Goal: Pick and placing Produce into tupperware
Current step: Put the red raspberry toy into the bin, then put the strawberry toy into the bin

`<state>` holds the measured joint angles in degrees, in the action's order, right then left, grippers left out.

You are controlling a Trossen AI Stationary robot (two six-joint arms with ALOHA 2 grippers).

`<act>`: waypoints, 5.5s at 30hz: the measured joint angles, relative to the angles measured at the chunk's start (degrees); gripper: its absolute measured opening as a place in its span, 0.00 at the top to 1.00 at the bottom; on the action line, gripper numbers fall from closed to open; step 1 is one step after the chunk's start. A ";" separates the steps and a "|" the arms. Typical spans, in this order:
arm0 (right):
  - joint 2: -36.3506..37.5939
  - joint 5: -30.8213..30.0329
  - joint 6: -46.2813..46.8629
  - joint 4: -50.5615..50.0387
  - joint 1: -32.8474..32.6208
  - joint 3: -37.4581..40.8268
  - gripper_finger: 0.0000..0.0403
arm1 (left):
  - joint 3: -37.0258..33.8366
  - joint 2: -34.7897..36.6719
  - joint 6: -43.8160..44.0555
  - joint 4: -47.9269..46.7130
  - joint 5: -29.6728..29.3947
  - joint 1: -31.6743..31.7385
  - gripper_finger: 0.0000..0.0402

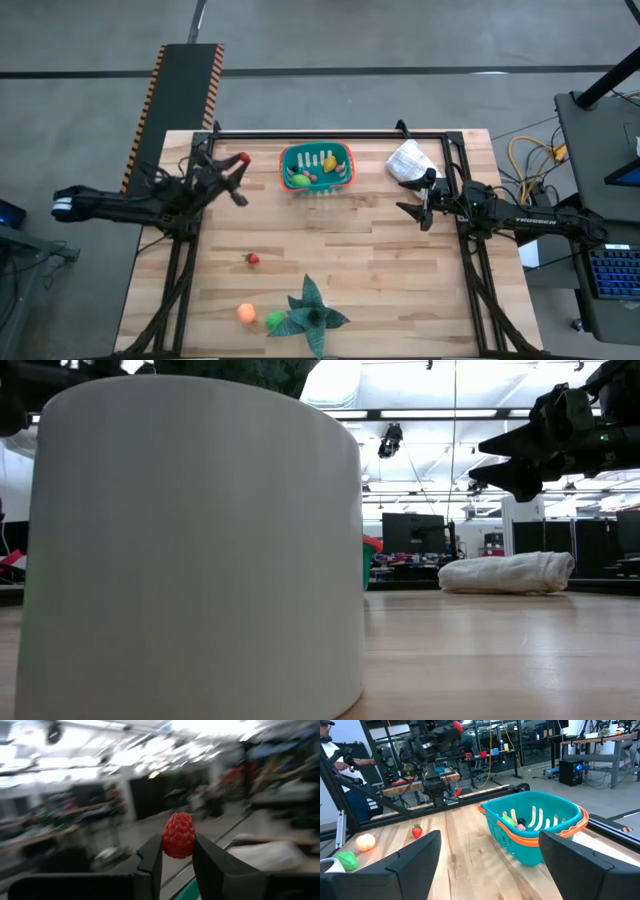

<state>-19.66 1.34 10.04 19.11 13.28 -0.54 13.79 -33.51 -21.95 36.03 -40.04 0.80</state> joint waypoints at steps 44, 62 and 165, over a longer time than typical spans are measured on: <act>-0.33 0.00 -0.20 -0.63 0.00 0.00 0.19 | 34.38 -45.71 -2.42 -40.06 34.12 28.39 0.84; -0.33 0.00 -0.20 -0.90 0.02 0.00 0.19 | 34.39 -50.46 -3.99 -40.03 33.89 28.87 0.84; -0.31 -0.02 -0.61 -0.92 0.02 -0.01 0.19 | 34.05 -17.70 -6.82 -47.97 43.69 19.18 0.62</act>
<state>-19.97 1.32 9.43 18.20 13.30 -0.54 47.84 -51.21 -28.77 -11.95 3.66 19.98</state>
